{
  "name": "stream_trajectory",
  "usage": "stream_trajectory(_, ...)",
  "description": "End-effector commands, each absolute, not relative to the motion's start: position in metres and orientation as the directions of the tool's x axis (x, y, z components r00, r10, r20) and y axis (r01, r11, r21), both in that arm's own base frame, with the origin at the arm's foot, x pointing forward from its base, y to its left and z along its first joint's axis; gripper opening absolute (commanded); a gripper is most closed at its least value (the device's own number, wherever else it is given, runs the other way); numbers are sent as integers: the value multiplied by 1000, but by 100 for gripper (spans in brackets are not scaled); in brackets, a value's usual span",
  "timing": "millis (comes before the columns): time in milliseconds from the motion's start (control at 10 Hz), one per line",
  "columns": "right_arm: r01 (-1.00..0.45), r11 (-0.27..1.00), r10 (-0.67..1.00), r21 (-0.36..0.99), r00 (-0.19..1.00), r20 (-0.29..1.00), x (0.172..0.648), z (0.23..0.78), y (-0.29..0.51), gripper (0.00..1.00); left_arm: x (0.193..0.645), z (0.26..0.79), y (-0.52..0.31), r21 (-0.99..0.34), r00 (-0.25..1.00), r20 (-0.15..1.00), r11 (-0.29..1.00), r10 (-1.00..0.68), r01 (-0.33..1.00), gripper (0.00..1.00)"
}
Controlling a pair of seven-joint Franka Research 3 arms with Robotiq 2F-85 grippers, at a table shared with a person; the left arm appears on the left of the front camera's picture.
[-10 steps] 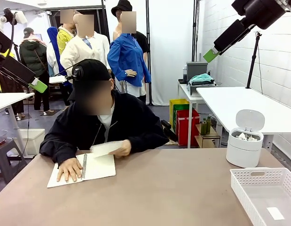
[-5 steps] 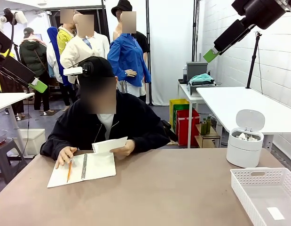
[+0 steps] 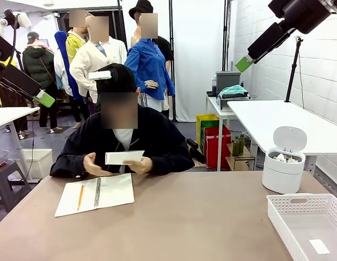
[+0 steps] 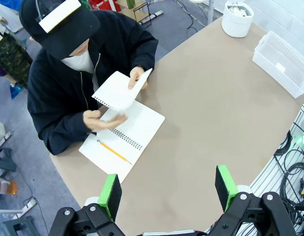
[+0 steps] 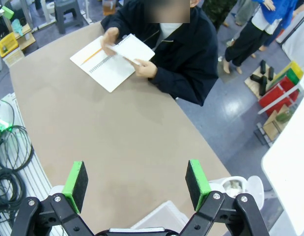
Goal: Sort the paper based on its condition.
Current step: If a person hands you a paper, place it in the Organizing basket , and if it's crumpled, put it in the Trash can.
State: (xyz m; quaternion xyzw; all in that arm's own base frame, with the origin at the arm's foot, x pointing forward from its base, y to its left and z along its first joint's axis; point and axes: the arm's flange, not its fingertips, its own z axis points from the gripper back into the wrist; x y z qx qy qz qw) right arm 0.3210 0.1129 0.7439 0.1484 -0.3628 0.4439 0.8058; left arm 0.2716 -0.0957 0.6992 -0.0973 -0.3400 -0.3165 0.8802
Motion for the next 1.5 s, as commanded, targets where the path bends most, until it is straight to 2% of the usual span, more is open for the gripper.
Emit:
stream_trajectory(0, -826, 559, 612, -78, 346, 711, 321, 743, 113, 100, 272, 699, -95, 44, 570, 660, 782, -490, 622, 100)
stream_trajectory(1400, -826, 559, 612, -78, 346, 711, 321, 743, 113, 100, 272, 699, -95, 44, 570, 660, 782, -490, 622, 100)
